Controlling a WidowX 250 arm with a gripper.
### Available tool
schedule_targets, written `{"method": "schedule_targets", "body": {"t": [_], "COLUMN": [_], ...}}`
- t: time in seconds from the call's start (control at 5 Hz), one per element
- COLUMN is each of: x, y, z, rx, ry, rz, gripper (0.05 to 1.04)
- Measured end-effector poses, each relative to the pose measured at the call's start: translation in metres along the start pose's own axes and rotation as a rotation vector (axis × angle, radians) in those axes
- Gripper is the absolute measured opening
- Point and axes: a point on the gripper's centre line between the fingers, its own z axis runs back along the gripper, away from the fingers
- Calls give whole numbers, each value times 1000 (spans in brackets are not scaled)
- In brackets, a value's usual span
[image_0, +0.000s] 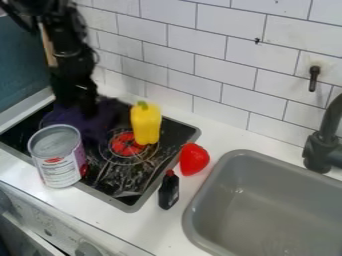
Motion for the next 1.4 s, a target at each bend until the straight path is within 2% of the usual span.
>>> {"method": "schedule_targets", "body": {"t": [0.2,0.4,0.6,0.8,1.0,1.2,1.4], "x": [-13,-38,-54,-73,-80,-79,-78], "y": [11,9,9,29,55,49,23], "z": [-4,1,26,33,45,69,112], "rx": [31,64,44,53,71,-8,-142], "ry": [20,104,136,154,129,37,-9], "rz": [40,45,63,146,243,239,153], "gripper": [1001,1001,1001,1001,1000,1000,1000]}}
